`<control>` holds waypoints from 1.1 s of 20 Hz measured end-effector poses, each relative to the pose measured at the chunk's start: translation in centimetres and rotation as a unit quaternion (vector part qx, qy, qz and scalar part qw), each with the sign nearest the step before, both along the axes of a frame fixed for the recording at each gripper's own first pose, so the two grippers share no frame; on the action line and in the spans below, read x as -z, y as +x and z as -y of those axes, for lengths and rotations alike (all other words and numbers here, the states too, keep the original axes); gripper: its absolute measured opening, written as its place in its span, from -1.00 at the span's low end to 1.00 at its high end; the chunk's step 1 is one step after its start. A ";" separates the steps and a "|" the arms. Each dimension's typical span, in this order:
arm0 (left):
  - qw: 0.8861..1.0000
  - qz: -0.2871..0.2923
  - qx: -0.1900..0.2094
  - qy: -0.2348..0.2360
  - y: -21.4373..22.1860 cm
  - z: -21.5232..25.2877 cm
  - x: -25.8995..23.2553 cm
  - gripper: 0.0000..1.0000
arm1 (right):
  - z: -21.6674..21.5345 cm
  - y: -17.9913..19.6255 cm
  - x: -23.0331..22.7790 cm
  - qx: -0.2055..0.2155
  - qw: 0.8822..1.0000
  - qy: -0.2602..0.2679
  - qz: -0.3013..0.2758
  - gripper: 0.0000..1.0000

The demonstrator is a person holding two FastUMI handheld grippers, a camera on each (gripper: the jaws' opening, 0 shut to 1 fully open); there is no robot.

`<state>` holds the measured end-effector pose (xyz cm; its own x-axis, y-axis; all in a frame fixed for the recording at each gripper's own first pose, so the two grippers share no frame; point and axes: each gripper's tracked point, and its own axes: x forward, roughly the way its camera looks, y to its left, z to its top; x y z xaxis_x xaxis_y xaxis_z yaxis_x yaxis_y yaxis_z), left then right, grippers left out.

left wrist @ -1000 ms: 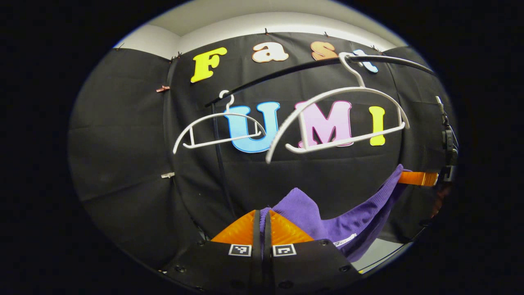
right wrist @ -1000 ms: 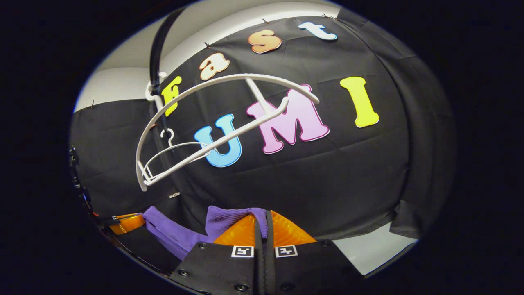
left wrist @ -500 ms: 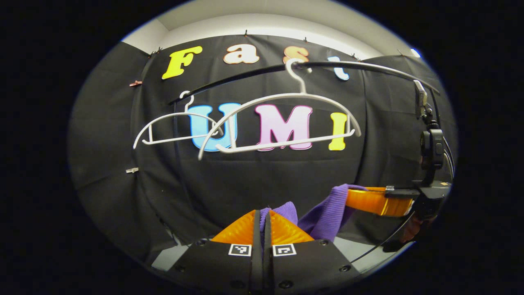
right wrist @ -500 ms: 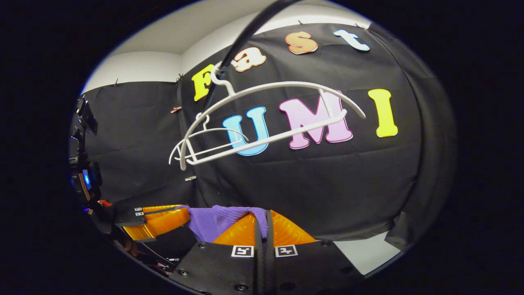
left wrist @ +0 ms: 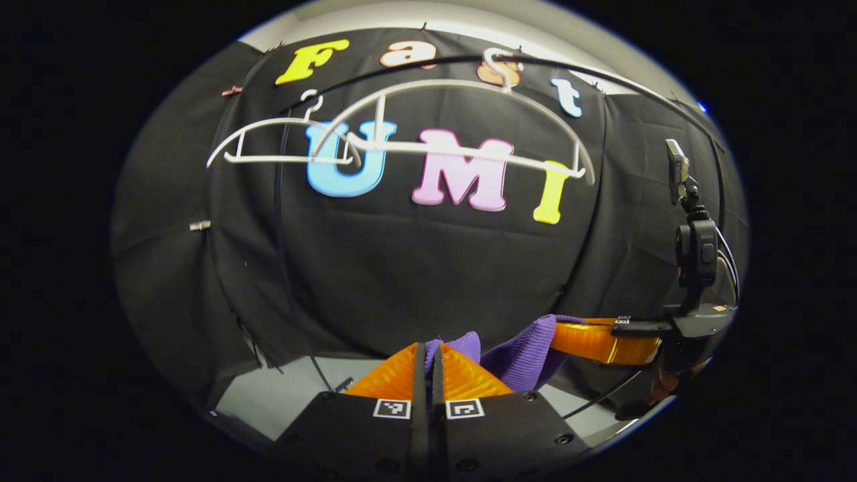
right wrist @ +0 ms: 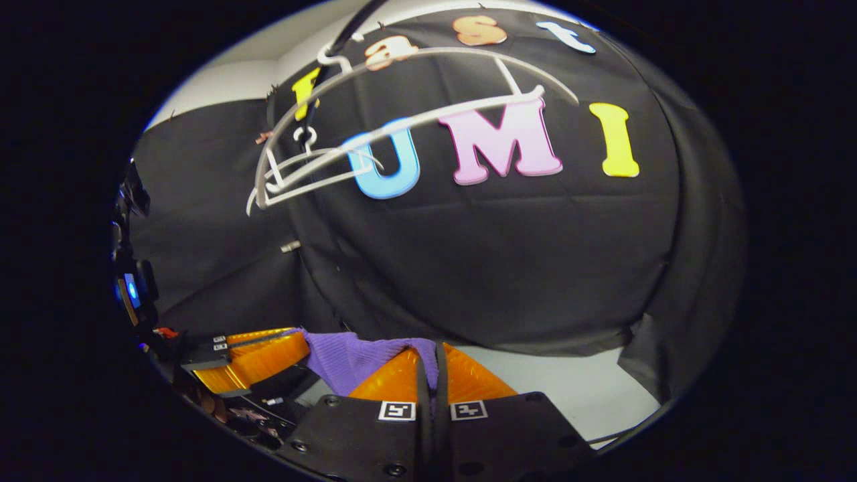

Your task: Grasp the clothes on the hanger with both hands and then place them into the laundry hamper below.

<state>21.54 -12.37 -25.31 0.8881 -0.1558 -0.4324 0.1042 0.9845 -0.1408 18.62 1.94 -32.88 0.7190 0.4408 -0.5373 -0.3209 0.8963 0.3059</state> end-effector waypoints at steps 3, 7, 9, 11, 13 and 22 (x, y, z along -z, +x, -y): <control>0.999 -0.051 0.008 0.006 -1.0 0.3 5.8 -0.90 | 0.3 -1.9 5.6 -0.015 0.998 -0.041 -0.048 -0.92; 0.993 -0.118 0.008 -0.009 -2.2 1.1 12.4 -0.90 | 0.3 -4.6 12.0 -0.038 0.991 -0.077 -0.107 -0.91; 0.988 -0.152 0.004 -0.004 -3.1 0.7 15.2 -0.90 | 0.7 -6.0 15.0 -0.044 0.985 -0.095 -0.136 -0.91; 0.983 -0.181 0.002 0.003 -3.9 0.6 18.5 -0.91 | 1.0 -7.3 18.1 -0.054 0.979 -0.115 -0.162 -0.91; 0.978 -0.208 0.007 0.015 -4.9 0.8 20.9 -0.90 | 1.2 -8.7 20.4 -0.068 0.972 -0.137 -0.181 -0.91; 0.965 -0.261 0.018 0.027 -7.7 1.0 25.6 -0.55 | 2.2 -12.6 23.9 -0.079 0.947 -0.181 -0.252 -0.51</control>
